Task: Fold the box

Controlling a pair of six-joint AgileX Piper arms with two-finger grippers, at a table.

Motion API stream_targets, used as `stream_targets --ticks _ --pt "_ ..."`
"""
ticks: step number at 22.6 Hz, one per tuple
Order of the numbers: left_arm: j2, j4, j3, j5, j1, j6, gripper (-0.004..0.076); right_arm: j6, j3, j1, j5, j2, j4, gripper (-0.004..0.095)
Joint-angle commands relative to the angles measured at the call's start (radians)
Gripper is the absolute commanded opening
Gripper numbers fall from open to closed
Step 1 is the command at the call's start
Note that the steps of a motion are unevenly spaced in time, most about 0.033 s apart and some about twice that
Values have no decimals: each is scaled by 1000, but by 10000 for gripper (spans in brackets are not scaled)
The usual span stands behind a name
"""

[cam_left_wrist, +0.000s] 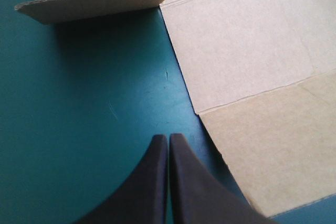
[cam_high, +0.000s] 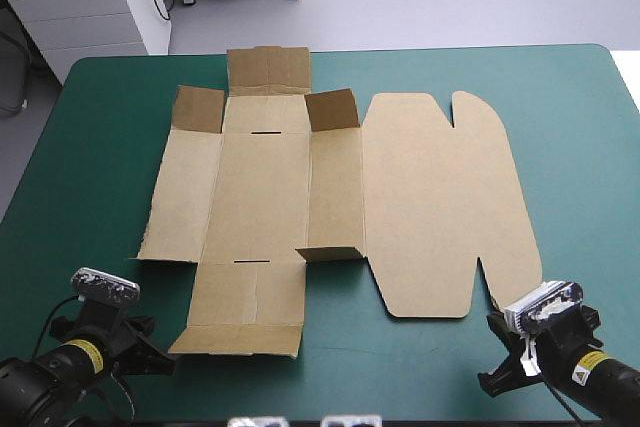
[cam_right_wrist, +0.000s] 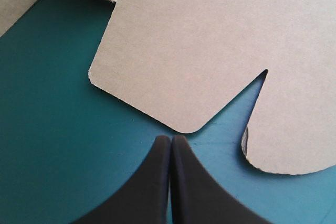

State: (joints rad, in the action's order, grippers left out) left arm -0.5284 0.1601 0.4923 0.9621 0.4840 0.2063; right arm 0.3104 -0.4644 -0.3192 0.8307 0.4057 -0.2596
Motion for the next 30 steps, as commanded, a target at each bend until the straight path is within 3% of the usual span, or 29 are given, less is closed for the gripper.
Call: stream_targets --ticks 1,10,14,17,22,30 --pt "-4 1 24 -42 6 10 -8 1 -26 0 -54 8 2 -19" --pt "-4 4 31 -54 6 10 -8 1 -26 0 -54 8 19 -19" --pt "-13 39 113 -108 6 10 -8 1 -26 0 -56 8 19 -19" --pt "-74 108 218 -136 6 10 -8 1 -26 0 -56 8 19 -19" --pt "-288 172 428 -88 6 8 -6 1 -26 0 -58 8 21 -19" --pt "-522 182 578 -85 6 -40 19 1 -26 0 -62 8 21 -19"
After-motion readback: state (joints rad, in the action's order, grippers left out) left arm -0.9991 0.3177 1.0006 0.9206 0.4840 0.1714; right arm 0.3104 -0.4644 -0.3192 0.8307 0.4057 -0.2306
